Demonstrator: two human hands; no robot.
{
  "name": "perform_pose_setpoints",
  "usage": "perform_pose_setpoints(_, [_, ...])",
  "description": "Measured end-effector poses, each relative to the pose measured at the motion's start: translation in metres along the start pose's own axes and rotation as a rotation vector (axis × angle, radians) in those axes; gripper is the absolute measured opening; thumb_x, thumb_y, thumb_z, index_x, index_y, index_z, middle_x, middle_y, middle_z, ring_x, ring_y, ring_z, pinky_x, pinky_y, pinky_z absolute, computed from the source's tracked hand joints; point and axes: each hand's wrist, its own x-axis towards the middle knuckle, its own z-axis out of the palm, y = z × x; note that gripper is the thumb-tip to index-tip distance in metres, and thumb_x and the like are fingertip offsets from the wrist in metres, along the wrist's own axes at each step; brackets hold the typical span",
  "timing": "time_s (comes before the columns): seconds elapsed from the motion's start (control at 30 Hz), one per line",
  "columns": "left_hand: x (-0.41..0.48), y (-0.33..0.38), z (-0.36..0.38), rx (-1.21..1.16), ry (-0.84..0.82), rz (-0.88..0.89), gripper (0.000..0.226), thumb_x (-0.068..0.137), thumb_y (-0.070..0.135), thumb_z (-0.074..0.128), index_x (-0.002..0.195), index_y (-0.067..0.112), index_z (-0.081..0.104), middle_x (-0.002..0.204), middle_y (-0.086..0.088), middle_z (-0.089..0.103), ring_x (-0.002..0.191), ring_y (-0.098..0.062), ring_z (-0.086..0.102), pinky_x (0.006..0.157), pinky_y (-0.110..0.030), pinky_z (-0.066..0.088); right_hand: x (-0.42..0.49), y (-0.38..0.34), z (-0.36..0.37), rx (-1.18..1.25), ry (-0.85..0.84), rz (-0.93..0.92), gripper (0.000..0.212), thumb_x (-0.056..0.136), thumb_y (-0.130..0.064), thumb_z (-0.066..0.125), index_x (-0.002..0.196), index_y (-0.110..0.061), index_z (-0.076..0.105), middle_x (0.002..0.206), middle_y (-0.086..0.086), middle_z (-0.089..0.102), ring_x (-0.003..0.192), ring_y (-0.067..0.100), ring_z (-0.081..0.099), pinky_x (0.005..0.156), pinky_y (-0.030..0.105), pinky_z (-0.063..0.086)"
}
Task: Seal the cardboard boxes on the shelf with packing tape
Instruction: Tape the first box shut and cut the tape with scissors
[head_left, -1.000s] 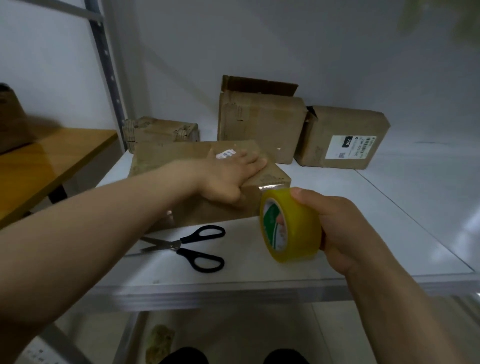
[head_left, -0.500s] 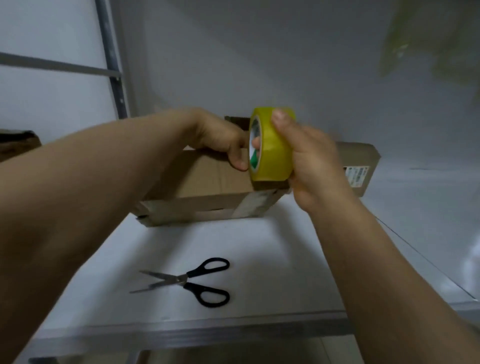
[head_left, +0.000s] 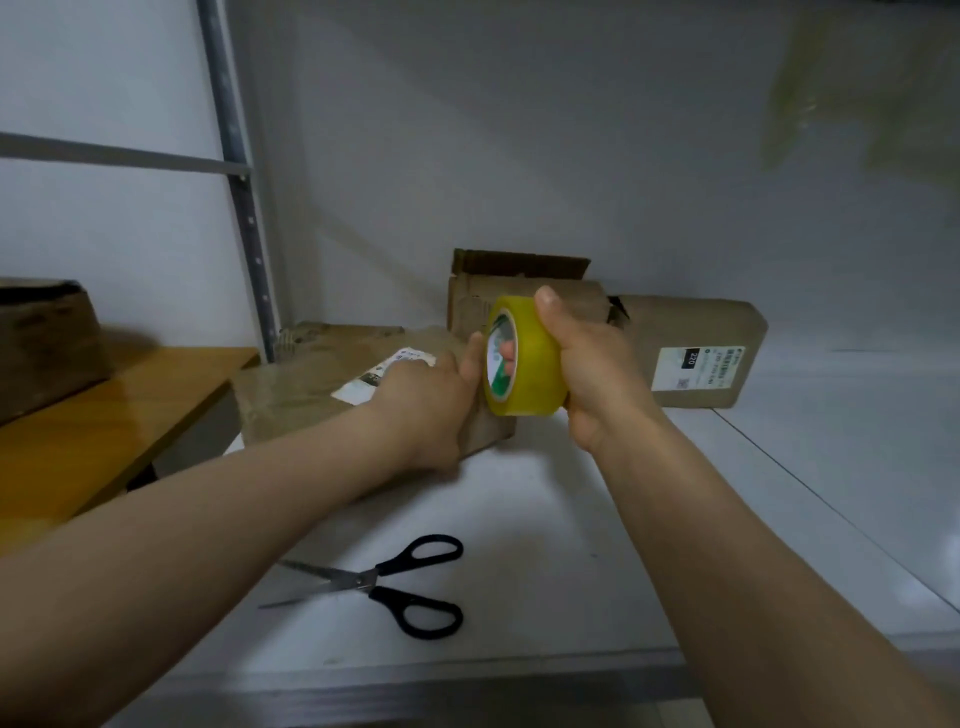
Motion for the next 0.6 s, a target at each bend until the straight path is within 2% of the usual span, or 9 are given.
perform_pose_setpoints(0.07, [0.003,-0.009,0.006,-0.064,-0.014,0.003,0.111,0.079,0.043,0.070,0.157,0.010,-0.002,0.141,-0.013,0.043,0.121,-0.033,0.055,0.094,-0.048,0.048,0.001,-0.001,-0.001,-0.013,-0.011,-0.006,0.033,0.098,-0.040,0.063,0.081,-0.013,0.067,0.063,-0.001,0.074,0.058,0.011,0.071,0.064,0.031,0.060])
perform_pose_setpoints(0.13, [0.003,-0.013,0.014,-0.110,-0.093,-0.021,0.120,0.070,0.057,0.077,0.156,0.016,0.005,0.148,-0.012,0.035,0.135,-0.035,0.043,0.107,-0.062,0.037,0.000,0.002,-0.002,-0.082,-0.039,0.023,0.036,0.096,-0.043,0.064,0.089,-0.009,0.071,0.074,0.004,0.077,0.066,0.014,0.074,0.066,0.031,0.062])
perform_pose_setpoints(0.17, [0.001,-0.013,0.020,-0.126,-0.131,-0.042,0.125,0.065,0.064,0.079,0.156,0.019,0.007,0.150,-0.013,0.030,0.139,-0.037,0.037,0.109,-0.066,0.033,-0.003,0.009,-0.004,-0.108,-0.054,0.045,0.034,0.096,-0.042,0.065,0.088,-0.010,0.071,0.074,0.003,0.077,0.064,0.013,0.073,0.063,0.029,0.061])
perform_pose_setpoints(0.23, [-0.001,-0.017,0.031,-0.166,-0.130,-0.109,0.120,0.062,0.069,0.079,0.154,0.023,0.016,0.145,-0.015,0.025,0.136,-0.037,0.031,0.107,-0.060,0.038,-0.012,0.027,-0.010,-0.098,-0.060,0.103,0.025,0.096,-0.037,0.066,0.083,-0.016,0.068,0.064,-0.005,0.074,0.056,0.007,0.071,0.061,0.029,0.057])
perform_pose_setpoints(0.3, [-0.002,-0.022,0.035,-0.183,-0.072,-0.145,0.112,0.066,0.066,0.079,0.153,0.025,0.021,0.142,-0.015,0.023,0.134,-0.035,0.027,0.102,-0.052,0.045,-0.021,0.045,-0.015,-0.013,-0.023,0.143,0.015,0.095,-0.030,0.067,0.088,-0.016,0.068,0.064,-0.005,0.074,0.058,0.008,0.072,0.066,0.032,0.058])
perform_pose_setpoints(0.4, [0.003,-0.028,0.033,-0.203,-0.046,-0.150,0.124,0.062,0.062,0.083,0.158,0.031,0.010,0.157,-0.011,0.008,0.143,-0.037,0.014,0.103,-0.058,0.041,-0.025,0.057,-0.016,0.053,0.019,0.145,0.012,0.093,-0.025,0.070,0.092,-0.013,0.070,0.072,0.001,0.077,0.067,0.016,0.075,0.075,0.039,0.061])
perform_pose_setpoints(0.5, [0.011,-0.029,0.027,-0.232,-0.120,-0.137,0.141,0.058,0.057,0.088,0.159,0.036,-0.009,0.166,0.004,-0.014,0.151,-0.038,0.000,0.105,-0.069,0.033,-0.026,0.056,-0.013,0.045,0.013,0.127,0.014,0.093,-0.028,0.070,0.094,-0.013,0.071,0.076,0.003,0.078,0.071,0.017,0.075,0.078,0.041,0.061])
perform_pose_setpoints(0.6, [0.019,-0.031,0.021,-0.235,-0.193,-0.151,0.146,0.058,0.057,0.089,0.157,0.038,-0.016,0.168,0.006,-0.010,0.153,-0.037,0.001,0.107,-0.070,0.029,-0.028,0.050,-0.009,0.061,-0.001,0.115,0.019,0.090,-0.031,0.072,0.093,-0.013,0.072,0.084,0.005,0.078,0.081,0.023,0.075,0.086,0.047,0.060])
